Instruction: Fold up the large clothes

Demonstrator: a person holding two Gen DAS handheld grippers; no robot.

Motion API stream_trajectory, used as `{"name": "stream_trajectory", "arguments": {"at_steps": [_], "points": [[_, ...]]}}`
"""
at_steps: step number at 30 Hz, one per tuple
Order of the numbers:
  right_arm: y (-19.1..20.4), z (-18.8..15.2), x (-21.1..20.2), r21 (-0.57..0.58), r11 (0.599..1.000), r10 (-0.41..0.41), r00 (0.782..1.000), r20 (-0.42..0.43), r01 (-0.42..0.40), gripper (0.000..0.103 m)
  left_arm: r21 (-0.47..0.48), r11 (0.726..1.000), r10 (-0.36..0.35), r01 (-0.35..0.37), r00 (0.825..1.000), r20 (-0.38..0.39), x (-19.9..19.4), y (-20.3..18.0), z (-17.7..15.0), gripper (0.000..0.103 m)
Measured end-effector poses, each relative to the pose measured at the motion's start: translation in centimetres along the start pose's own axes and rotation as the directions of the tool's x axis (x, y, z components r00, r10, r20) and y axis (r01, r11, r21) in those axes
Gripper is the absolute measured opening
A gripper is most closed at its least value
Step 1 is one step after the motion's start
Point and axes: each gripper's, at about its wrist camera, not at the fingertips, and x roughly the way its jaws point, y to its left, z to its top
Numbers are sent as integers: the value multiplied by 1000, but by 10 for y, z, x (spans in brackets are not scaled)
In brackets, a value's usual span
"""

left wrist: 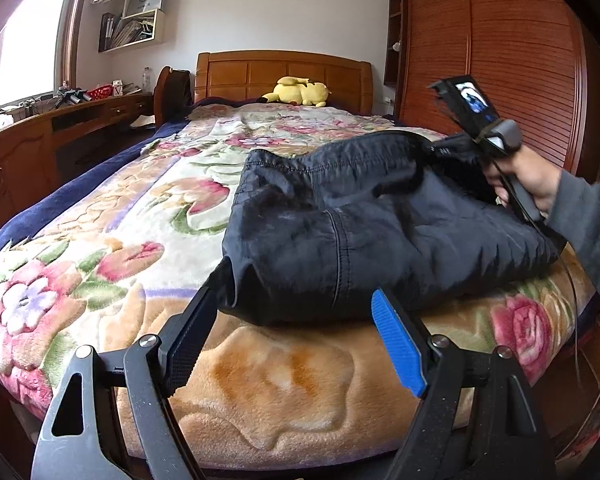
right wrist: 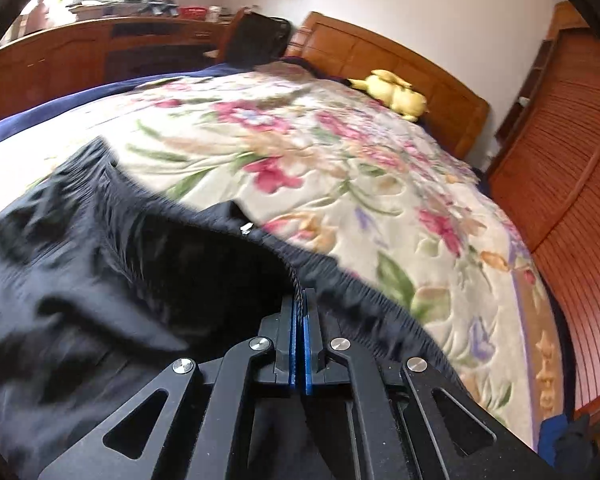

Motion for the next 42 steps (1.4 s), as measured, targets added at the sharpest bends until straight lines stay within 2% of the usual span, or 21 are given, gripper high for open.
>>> {"name": "stream_trajectory", "arguments": {"at_steps": [1, 3, 5, 6, 7, 8, 10, 13, 15, 17, 19, 22, 26, 27, 29, 30, 32, 35, 37, 42], "points": [[-3, 3, 9, 11, 1000, -18, 1000, -12, 18, 2, -2, 1000, -3, 3, 1000, -2, 1, 0, -1, 80], [-5, 7, 25, 47, 999, -13, 999, -48, 15, 11, -7, 1000, -8, 8, 1000, -4, 2, 0, -2, 80], [-12, 6, 31, 97, 995, -27, 998, -53, 32, 44, -8, 1000, -12, 12, 1000, -6, 4, 0, -2, 80], [-17, 6, 29, 119, 992, -27, 999, -43, 32, 52, -8, 1000, -14, 14, 1000, -7, 5, 0, -1, 80], [-21, 5, 26, 138, 990, -15, 1000, -27, 19, 65, -8, 1000, -15, 15, 1000, -7, 7, 0, -1, 80], [-29, 3, 20, 157, 988, 1, 1000, -14, 1, 72, -8, 1000, -19, 19, 1000, -9, 9, -1, 0, 80], [-45, -3, 15, 171, 985, -1, 1000, -14, 4, 73, -6, 1000, -26, 26, 1000, -12, 11, -2, 1, 80], [-72, -14, 8, 198, 979, -48, 999, -17, 51, 74, 1, 999, -36, 36, 999, -11, 13, -6, 2, 80], [-93, -27, 10, 238, 968, -73, 996, -50, 82, 74, 2, 999, -44, 44, 999, -12, 14, -10, 2, 80], [-111, -43, 19, 279, 955, -72, 990, -122, 103, 74, 6, 999, -50, 50, 999, -13, 15, -13, 3, 80], [-121, -62, 35, 319, 944, -18, 981, -196, 81, 74, 12, 998, -56, 56, 998, -17, 16, -17, 3, 80], [-125, -82, 57, 344, 938, 49, 965, -257, 44, 74, 18, 998, -61, 62, 998, -21, 15, -21, 3, 80], [-132, -95, 74, 411, 912, 126, 959, -254, -11, 71, 26, 998, -59, 59, 998, -24, 14, -26, 3, 80], [-135, -96, 76, 435, 900, 155, 958, -243, -36, 67, 28, 998, -60, 60, 998, -25, 14, -28, 3, 80], [-148, -99, 78, 474, 875, 219, 954, -205, -98, 45, 33, 997, -62, 63, 998, -28, 14, -30, 3, 80], [-149, -99, 77, 472, 875, 223, 955, -194, -108, 40, 36, 997, -63, 64, 998, -29, 15, -32, 3, 80], [-150, -101, 71, 451, 883, 228, 958, -173, -129, 10, 38, 997, -66, 67, 997, -30, 16, -35, 3, 80], [-158, -101, 49, 409, 906, 174, 977, -124, -110, 4, 39, 997, -73, 74, 997, -28, 15, -40, 2, 80], [-163, -100, 36, 389, 921, 73, 992, -102, -28, 3, 40, 996, -78, 79, 996, -30, 14, -43, 2, 80], [-174, -102, 18, 453, 891, 21, 996, -81, 18, 3, 40, 996, -75, 76, 997, -36, 9, -48, 3, 80]]}}
